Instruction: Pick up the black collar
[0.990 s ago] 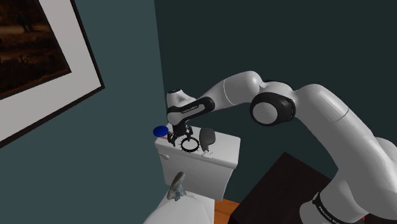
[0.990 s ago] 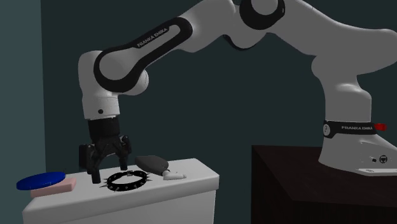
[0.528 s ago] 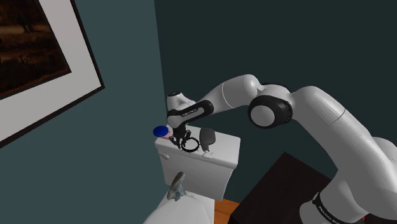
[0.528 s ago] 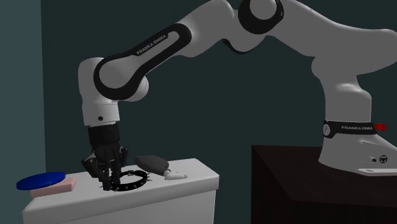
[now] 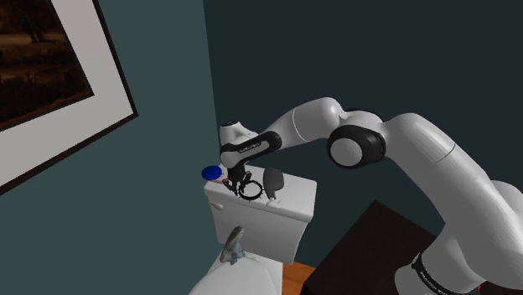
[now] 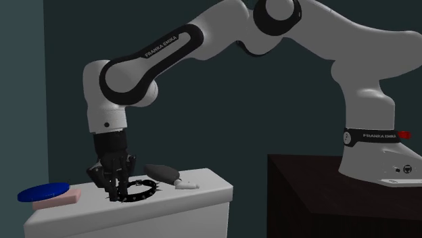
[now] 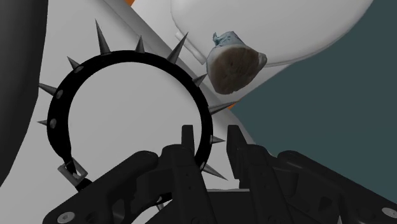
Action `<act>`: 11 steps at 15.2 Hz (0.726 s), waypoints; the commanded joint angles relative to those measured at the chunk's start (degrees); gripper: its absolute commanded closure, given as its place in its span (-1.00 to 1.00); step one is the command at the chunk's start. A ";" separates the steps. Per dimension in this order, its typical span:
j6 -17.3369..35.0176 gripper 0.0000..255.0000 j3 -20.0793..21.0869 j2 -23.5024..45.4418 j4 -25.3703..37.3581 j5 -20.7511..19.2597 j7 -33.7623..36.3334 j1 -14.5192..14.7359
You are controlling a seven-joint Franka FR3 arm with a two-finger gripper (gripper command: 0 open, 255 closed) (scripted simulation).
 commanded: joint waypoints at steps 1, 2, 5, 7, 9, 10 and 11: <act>-0.54 1.00 0.02 -0.81 -0.28 0.02 0.01 -0.05; -0.87 1.00 0.05 -1.40 -0.54 0.04 0.02 -0.07; -1.93 1.00 0.13 -3.11 -1.18 0.11 0.05 -0.15; -2.69 1.00 0.18 -4.19 -1.51 0.16 0.07 -0.19; -3.49 1.00 0.23 -5.22 -1.73 0.20 0.09 -0.23; -3.88 1.00 0.25 -5.75 -1.87 0.23 0.10 -0.25; -4.30 1.00 0.28 -6.25 -1.95 0.25 0.10 -0.27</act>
